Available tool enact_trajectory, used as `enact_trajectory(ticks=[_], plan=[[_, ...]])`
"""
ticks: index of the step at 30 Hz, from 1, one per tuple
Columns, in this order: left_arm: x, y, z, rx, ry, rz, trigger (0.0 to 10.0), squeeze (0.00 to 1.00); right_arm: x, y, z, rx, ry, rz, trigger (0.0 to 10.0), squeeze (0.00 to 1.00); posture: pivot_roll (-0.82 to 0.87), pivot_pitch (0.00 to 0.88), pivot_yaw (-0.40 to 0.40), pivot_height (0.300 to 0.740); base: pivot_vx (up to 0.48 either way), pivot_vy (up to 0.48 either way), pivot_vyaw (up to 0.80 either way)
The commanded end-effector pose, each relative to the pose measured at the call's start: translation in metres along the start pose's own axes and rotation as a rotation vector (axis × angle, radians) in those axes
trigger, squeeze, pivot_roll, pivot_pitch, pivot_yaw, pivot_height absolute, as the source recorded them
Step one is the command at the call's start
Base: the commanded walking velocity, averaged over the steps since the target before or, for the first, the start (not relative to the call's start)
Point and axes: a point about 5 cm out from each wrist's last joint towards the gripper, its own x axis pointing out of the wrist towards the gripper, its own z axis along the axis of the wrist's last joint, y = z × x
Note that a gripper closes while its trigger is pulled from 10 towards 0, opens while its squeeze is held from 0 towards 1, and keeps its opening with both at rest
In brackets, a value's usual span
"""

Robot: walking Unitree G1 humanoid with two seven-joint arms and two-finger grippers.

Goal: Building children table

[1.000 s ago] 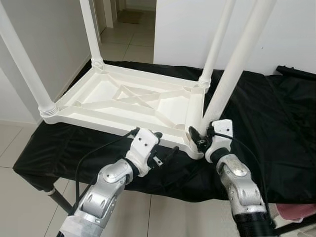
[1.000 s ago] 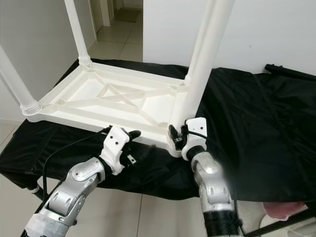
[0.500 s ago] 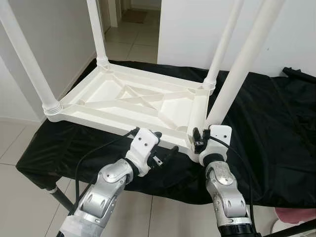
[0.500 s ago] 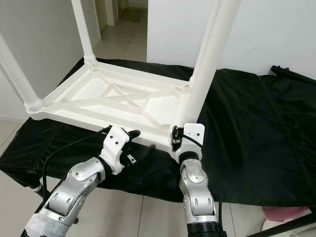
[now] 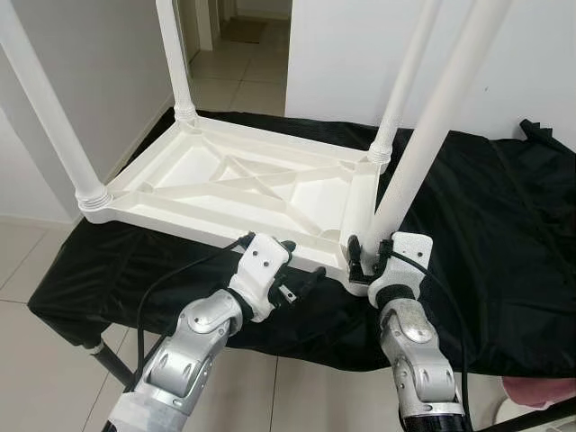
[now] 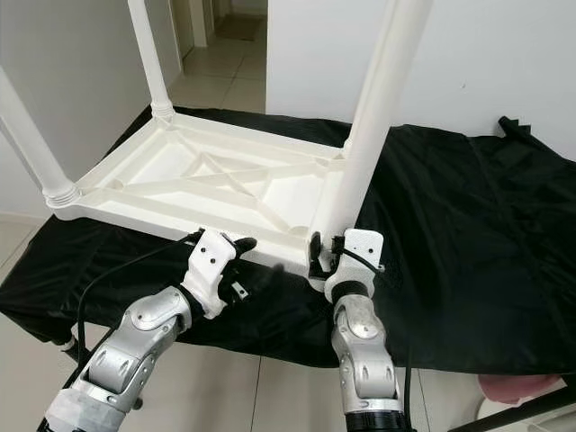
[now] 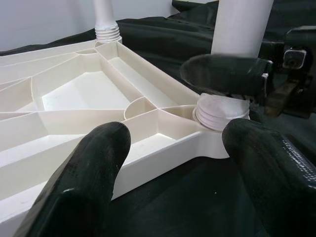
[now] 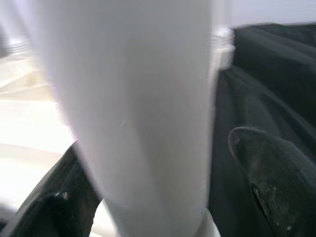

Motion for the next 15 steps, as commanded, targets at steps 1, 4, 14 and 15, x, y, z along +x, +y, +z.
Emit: enact_trajectory(ticks=[1,4,14,15], plan=[[0.000,-0.001,0.001,0.005,0.002,-0.010,10.0,0.00,0.002,-0.003,0.000,0.011,-0.001,0.035,10.0,0.00,0.01,0.000,-0.008,0.740,0.000,0.000,0.00],[0.001,-0.001,0.001,0.006,0.002,-0.012,10.0,0.00,0.005,-0.004,-0.001,-0.022,-0.001,0.109,10.0,0.00,0.01,0.001,-0.006,0.740,0.000,0.000,0.00],[0.001,0.002,0.001,0.009,0.002,-0.004,10.0,0.00,0.015,-0.012,-0.003,-0.101,0.015,0.317,10.0,0.00,0.02,0.000,-0.003,0.740,0.000,0.000,0.00],[0.001,0.002,0.001,0.009,0.003,-0.003,10.0,0.00,0.017,-0.013,-0.002,-0.110,0.012,0.349,10.0,0.00,0.02,0.000,-0.002,0.740,0.000,0.000,0.00]])
